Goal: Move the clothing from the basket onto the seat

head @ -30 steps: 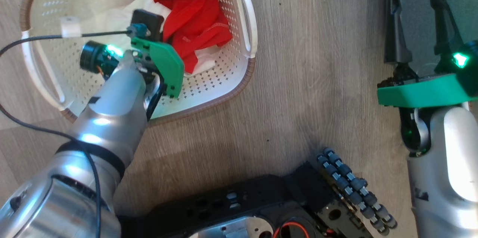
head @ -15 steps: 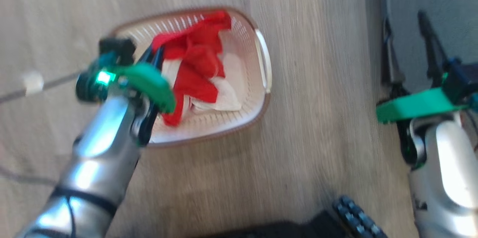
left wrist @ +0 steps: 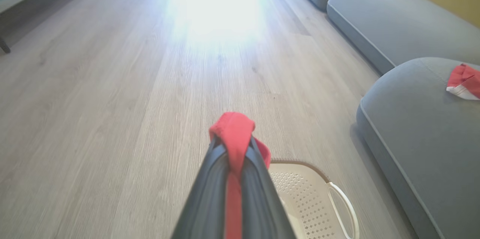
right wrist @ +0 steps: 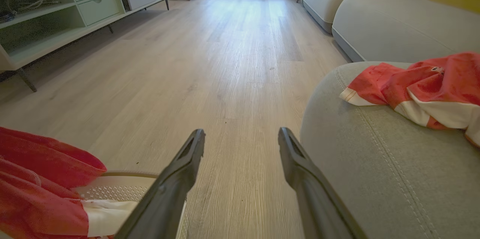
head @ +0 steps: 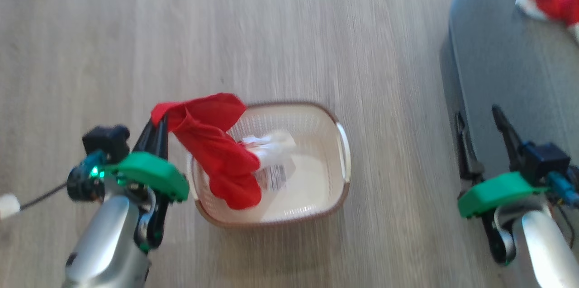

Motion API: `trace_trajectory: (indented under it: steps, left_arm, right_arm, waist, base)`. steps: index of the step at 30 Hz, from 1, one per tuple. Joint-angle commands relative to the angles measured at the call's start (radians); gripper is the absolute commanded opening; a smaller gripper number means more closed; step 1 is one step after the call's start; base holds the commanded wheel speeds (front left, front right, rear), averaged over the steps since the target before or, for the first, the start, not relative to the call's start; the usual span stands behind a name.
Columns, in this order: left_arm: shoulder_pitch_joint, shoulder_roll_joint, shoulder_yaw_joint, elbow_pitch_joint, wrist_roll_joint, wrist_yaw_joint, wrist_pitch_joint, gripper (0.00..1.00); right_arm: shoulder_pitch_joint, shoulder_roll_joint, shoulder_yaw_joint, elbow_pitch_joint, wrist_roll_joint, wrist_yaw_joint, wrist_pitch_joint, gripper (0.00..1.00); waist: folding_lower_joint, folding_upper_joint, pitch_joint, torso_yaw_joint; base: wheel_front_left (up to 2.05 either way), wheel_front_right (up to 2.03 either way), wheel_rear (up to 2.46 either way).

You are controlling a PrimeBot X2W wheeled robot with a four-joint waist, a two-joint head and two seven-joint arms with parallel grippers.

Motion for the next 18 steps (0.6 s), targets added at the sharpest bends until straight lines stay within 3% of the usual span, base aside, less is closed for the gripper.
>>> trace_trajectory:
  steps: [1,9,18]
  left_arm:
    - [0.007,0.035,0.042,-0.051,0.010,0.012,-0.014,0.00]
    - [0.146,0.071,0.064,-0.213,0.007,0.078,0.021,0.00]
    - [0.207,0.091,0.065,-0.316,0.005,0.116,0.067,0.00]
  right_arm:
    - [0.015,-0.017,0.022,-0.023,0.008,0.000,-0.009,1.00]
    - [0.081,-0.032,0.045,-0.002,0.013,0.000,-0.009,1.00]
    - [0.097,-0.035,0.066,0.003,0.017,0.000,-0.009,1.00]
  waist:
    - [0.0002,-0.0001,-0.113,0.051]
    - [0.0002,-0.0001,-0.224,0.052]
    - [0.0002,-0.0001,-0.247,0.050]
  base:
    - [0.00,0.00,0.00]
    - [0.00,0.00,0.00]
    - [0.00,0.00,0.00]
